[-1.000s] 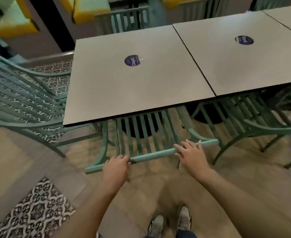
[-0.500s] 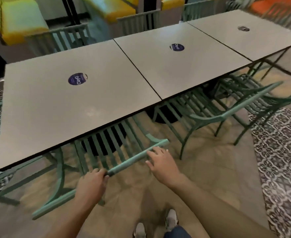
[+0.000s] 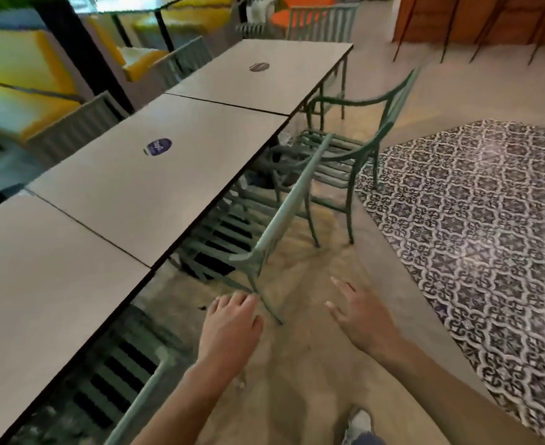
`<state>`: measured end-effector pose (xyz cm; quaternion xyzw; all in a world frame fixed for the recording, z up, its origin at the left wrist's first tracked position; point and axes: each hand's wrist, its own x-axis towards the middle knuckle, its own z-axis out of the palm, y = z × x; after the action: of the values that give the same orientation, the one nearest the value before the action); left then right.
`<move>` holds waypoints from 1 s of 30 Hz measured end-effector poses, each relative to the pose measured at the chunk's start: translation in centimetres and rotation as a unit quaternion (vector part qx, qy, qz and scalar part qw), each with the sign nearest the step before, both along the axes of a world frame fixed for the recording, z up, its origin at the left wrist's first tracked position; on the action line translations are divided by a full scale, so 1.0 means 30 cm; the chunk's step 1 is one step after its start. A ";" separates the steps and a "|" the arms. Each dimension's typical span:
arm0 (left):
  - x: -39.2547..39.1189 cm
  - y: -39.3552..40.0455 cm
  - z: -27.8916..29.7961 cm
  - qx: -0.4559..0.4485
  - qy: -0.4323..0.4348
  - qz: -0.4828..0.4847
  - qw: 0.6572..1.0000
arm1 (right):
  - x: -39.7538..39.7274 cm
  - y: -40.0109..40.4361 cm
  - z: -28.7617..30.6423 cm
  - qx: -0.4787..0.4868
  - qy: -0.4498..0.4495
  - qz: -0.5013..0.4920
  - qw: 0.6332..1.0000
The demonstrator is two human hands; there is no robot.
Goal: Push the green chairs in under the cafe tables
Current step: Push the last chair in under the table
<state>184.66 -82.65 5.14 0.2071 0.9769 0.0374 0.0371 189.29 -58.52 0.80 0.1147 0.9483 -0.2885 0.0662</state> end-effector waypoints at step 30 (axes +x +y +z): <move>-1.451 2.043 -0.027 -0.018 0.007 -0.097 0.995 | -1.042 1.858 0.133 0.042 0.038 -0.115 0.992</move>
<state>141.11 -21.35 4.34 0.3007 0.9528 0.0151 0.0376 158.02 -2.77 4.79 0.2144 0.9419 -0.2584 -0.0087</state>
